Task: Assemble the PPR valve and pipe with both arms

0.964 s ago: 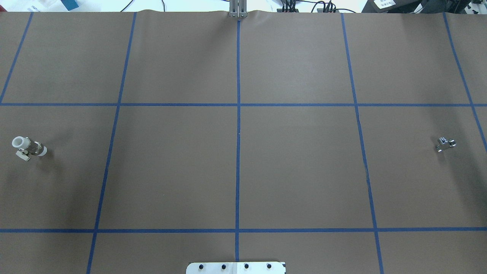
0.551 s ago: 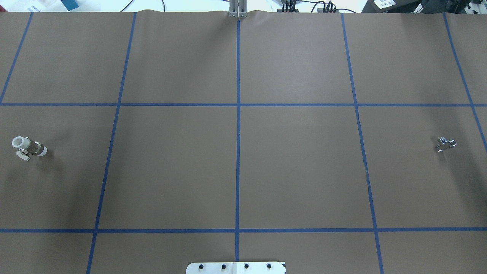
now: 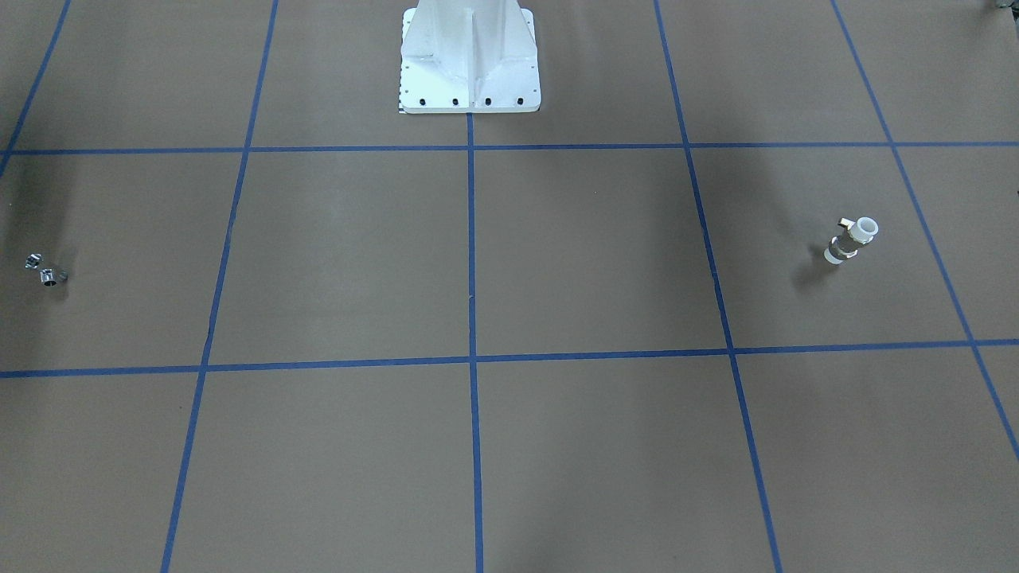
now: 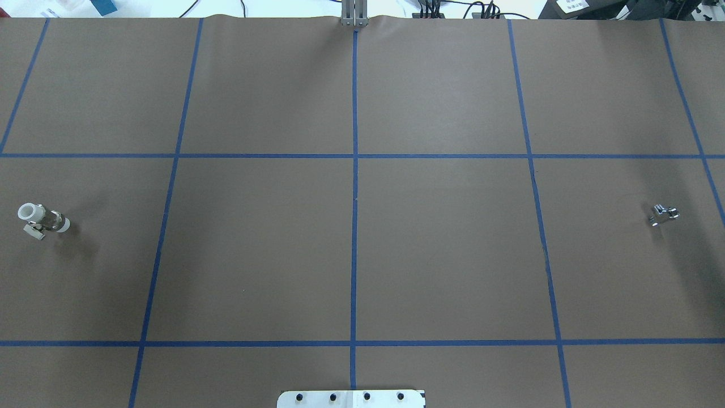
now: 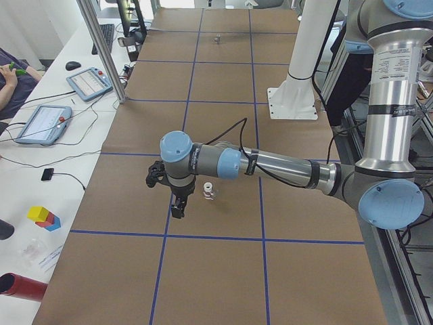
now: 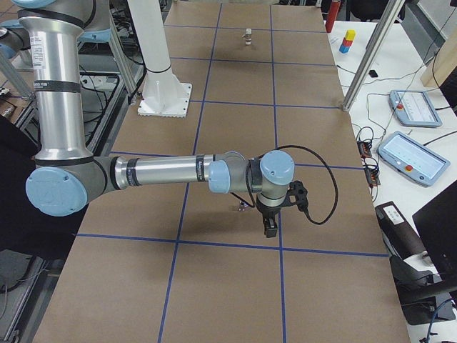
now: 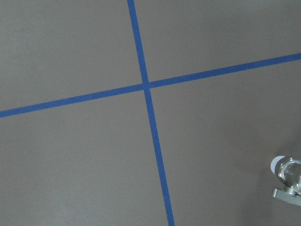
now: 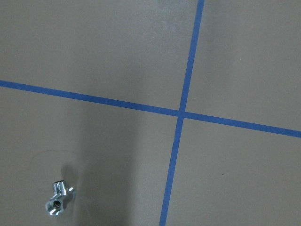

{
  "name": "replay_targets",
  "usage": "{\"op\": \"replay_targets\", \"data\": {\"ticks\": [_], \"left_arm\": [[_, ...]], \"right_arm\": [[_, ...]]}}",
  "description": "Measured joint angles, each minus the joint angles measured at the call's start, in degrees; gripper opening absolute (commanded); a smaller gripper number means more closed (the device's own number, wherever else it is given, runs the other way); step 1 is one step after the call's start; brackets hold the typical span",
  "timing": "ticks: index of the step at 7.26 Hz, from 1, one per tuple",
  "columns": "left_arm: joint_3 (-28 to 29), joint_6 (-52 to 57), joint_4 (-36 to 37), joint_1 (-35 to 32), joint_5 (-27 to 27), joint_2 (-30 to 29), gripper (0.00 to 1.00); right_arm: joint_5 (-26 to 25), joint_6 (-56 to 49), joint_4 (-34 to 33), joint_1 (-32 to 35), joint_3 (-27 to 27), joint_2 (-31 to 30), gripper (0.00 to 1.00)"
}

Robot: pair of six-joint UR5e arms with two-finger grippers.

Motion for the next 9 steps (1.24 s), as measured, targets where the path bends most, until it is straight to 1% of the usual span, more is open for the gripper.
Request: {"op": "replay_targets", "data": {"ticks": [1, 2, 4, 6, 9], "left_arm": [[-1.20, -6.77, -0.10, 3.37, -0.17, -0.93, 1.00], [-1.65, -10.34, -0.29, 7.10, -0.24, -2.25, 1.00], [-1.83, -12.35, -1.50, 12.19, -0.19, -2.65, 0.99], [-0.91, -13.27, -7.61, 13.63, 0.16, 0.58, 0.99], [0.82, -17.96, -15.93, 17.19, 1.73, 3.47, 0.99]], "right_arm": [[-0.06, -0.03, 0.00, 0.00, -0.08, 0.01, 0.99], [-0.12, -0.05, 0.00, 0.00, -0.17, 0.02, 0.99], [-0.26, -0.06, 0.00, 0.00, -0.33, 0.01, 0.99], [-0.18, -0.06, -0.05, 0.00, -0.38, -0.05, 0.99], [-0.12, -0.06, -0.08, 0.00, -0.38, -0.06, 0.99]]}}
